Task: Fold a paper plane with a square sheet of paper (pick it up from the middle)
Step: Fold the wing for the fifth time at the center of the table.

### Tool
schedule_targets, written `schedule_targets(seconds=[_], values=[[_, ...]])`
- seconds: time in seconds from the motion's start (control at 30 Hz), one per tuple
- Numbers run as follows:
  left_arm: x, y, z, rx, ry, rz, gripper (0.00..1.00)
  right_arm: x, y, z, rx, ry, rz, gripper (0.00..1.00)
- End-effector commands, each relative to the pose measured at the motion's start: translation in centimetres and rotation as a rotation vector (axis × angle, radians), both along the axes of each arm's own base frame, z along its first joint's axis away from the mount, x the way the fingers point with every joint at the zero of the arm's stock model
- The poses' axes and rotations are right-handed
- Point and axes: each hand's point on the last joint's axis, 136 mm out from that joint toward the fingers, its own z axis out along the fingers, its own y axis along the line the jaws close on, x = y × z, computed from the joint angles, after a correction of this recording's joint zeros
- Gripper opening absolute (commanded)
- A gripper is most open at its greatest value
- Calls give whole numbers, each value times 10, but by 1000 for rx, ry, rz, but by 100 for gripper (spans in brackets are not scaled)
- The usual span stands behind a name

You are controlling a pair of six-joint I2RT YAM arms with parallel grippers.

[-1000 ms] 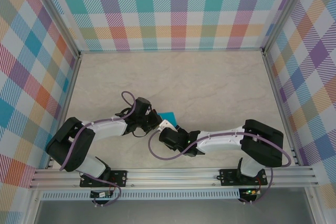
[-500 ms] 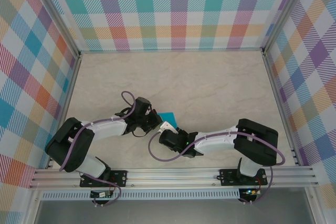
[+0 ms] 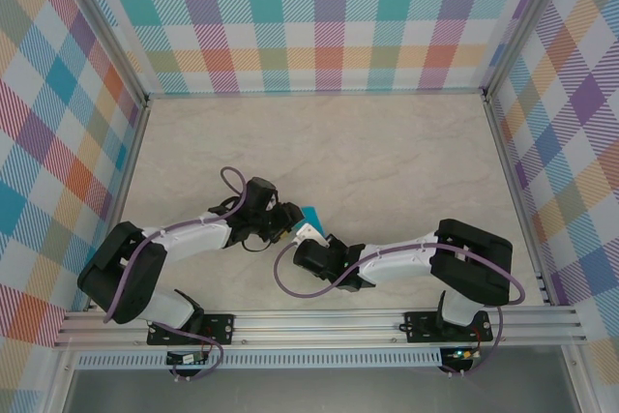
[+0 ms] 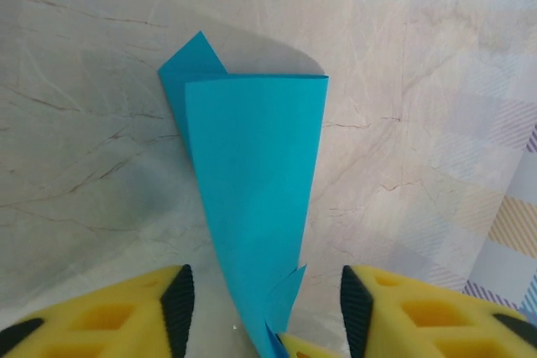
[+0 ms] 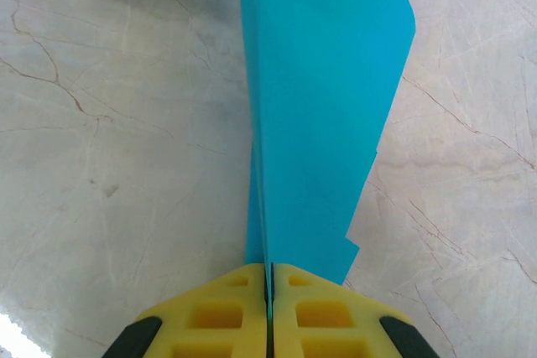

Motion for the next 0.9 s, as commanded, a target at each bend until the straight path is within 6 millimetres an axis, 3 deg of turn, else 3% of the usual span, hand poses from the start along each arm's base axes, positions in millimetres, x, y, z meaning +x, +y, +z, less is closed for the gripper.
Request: schedule_targets(seconds=[0.0,0.07,0.23,0.37,0.5,0.67,0.87], values=[[6,8,4,3,24,32,59,0,3,5,38,-14,4,7],[9,5,4,-23,29,21,66,-1,3,4,38,-10,9,7],[14,0,0,-19,51,-4,65,-1,4,4,50,-9,13,8],[13,0,-9,27,98,-33,51,-4,4,1,59,6,18,10],[11,4,-17,68,134,-51,22,-5,0,0,59,13,11,11],[10,7,-14,90,139,-57,3,-7,-4,-2,56,30,2,18],[12,10,-7,108,123,-61,0,-10,-9,-6,32,46,-6,21]])
